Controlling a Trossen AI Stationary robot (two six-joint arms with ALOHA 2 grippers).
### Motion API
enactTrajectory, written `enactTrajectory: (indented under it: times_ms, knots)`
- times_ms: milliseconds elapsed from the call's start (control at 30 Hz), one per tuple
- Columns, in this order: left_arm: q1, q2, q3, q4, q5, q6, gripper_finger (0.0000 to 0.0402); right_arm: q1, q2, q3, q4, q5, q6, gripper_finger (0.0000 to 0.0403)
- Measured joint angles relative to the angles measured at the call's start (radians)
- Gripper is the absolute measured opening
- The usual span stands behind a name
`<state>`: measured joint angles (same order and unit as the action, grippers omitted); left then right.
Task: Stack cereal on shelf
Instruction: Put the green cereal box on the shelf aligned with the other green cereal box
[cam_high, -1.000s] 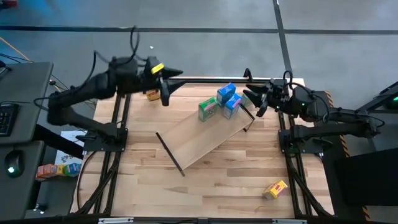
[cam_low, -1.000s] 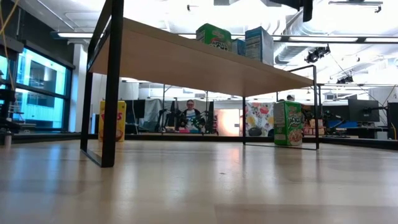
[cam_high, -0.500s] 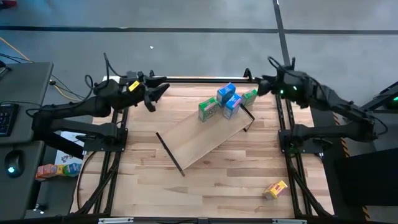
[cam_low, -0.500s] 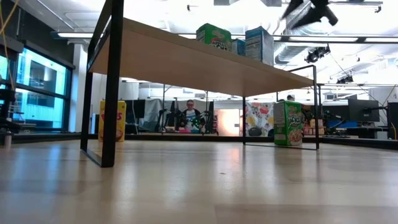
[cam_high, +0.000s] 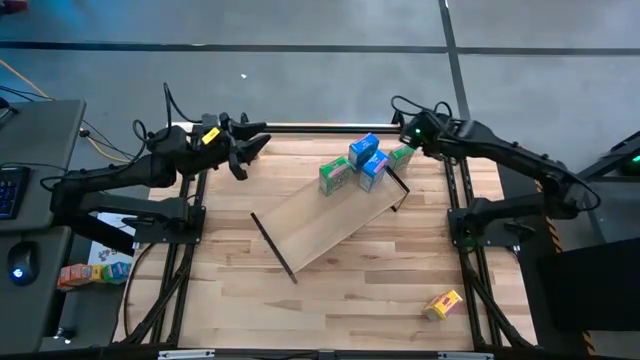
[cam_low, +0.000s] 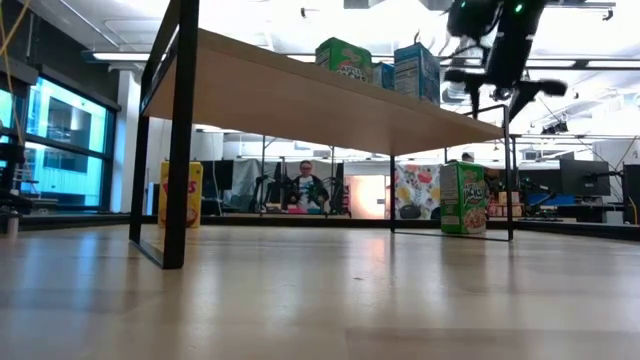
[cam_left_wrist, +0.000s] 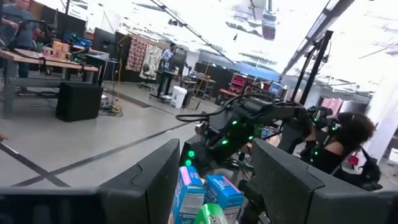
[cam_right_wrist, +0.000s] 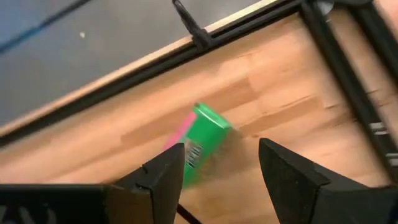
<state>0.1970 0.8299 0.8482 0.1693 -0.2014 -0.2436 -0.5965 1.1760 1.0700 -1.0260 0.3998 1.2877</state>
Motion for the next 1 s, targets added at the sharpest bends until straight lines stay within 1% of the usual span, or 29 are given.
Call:
enactTrajectory:
  times_ms: [133, 300, 400, 567, 833, 900, 1000]
  knots:
    - [0.000, 0.000, 0.000, -0.020, 0.001, -0.014, 0.0190, -0.025, 0.039, -0.040, 0.101, -0.020, 0.071, 0.0198]
    - [0.000, 0.000, 0.000, -0.049, 0.001, -0.060, 0.0190, -0.051, 0.093, -0.052, 0.127, -0.063, 0.149, 0.0198]
    - [0.000, 0.000, 0.000, -0.053, 0.001, -0.062, 0.0190, -0.059, 0.114, -0.052, 0.147, -0.097, 0.153, 0.0198]
    - [0.000, 0.000, 0.000, -0.053, 0.001, -0.061, 0.0190, -0.059, 0.121, -0.052, 0.202, -0.107, 0.143, 0.0198]
    - [0.000, 0.000, 0.000, -0.054, 0.001, -0.061, 0.0190, -0.057, 0.121, -0.052, 0.219, -0.059, 0.078, 0.0199]
    - [0.000, 0.000, 0.000, -0.055, 0.001, -0.060, 0.0190, -0.057, 0.121, -0.052, 0.229, -0.059, 0.048, 0.0206]
    - [0.000, 0.000, 0.000, -0.065, 0.001, -0.060, 0.0190, -0.055, 0.121, -0.052, 0.231, -0.059, 0.015, 0.0230]
